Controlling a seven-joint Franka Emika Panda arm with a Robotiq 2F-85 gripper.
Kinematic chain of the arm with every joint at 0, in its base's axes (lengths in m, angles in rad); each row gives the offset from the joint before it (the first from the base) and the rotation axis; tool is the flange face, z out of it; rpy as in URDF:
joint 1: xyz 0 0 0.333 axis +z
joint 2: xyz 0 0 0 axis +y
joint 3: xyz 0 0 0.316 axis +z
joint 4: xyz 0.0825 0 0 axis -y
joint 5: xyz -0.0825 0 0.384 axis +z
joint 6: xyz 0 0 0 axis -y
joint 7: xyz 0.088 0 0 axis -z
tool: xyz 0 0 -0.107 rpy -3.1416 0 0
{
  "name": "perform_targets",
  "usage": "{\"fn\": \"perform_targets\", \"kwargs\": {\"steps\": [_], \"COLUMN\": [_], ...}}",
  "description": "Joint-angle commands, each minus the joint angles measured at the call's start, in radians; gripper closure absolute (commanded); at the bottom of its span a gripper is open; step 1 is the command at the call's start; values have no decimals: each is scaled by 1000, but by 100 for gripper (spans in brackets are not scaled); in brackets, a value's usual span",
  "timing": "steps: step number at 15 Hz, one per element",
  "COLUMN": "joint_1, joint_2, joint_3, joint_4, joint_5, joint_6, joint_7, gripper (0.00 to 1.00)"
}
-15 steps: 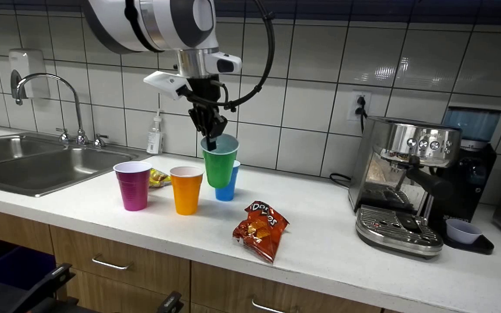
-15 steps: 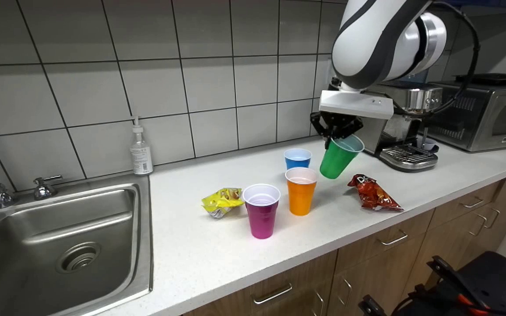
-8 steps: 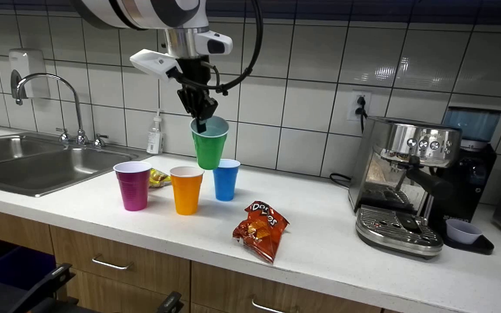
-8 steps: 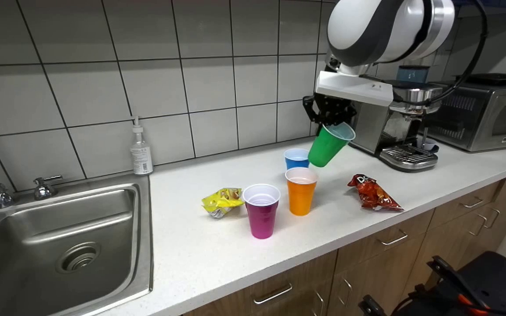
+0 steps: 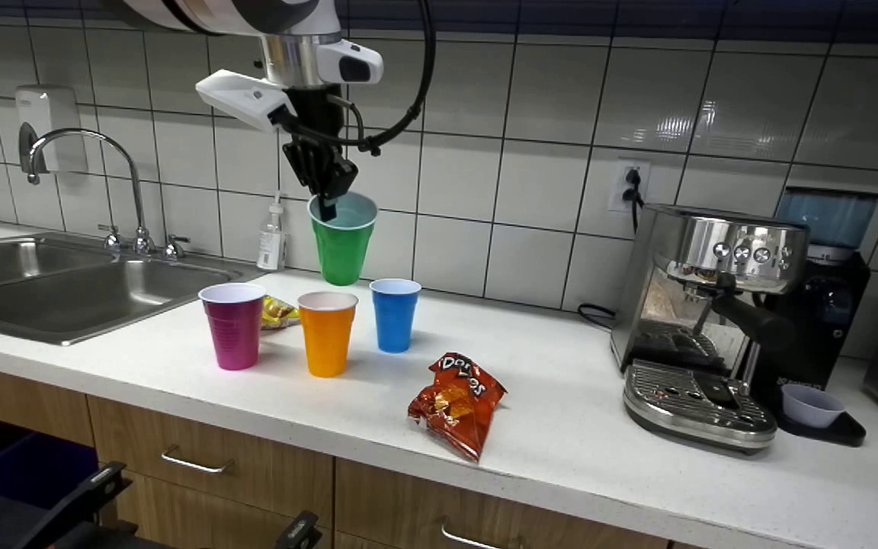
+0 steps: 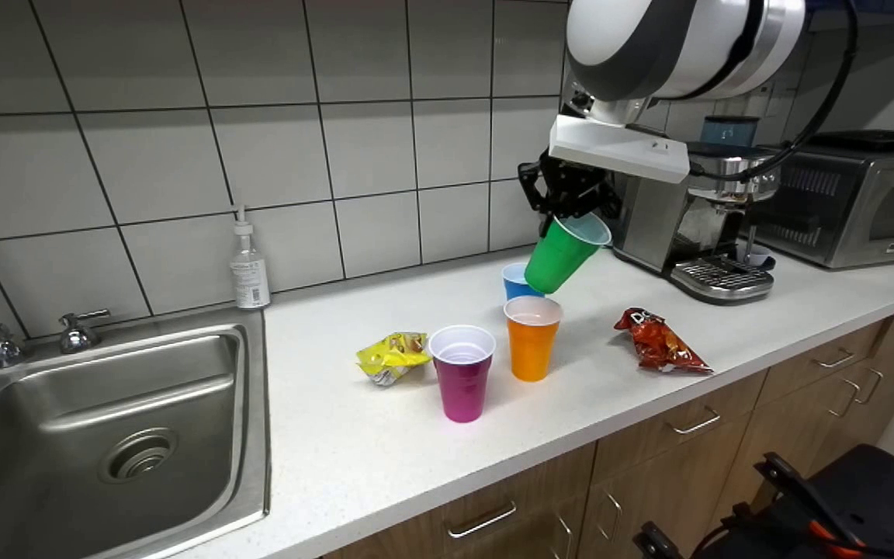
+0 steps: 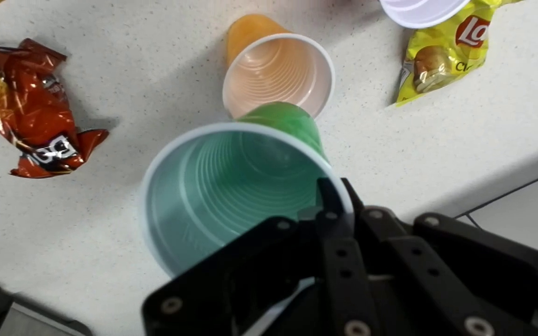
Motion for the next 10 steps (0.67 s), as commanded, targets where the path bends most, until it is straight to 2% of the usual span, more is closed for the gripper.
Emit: {"fn": "perform_targets", "kwargs": {"steps": [1,10], "joint_1": [20,1], "joint_2": [-24,9], "joint_3": [22,63], "joint_4": [-22,-20], "joint_5": [51,10], "joint_6": [3,9], "joint_7": [-45,-9], "gripper": [99,99]}}
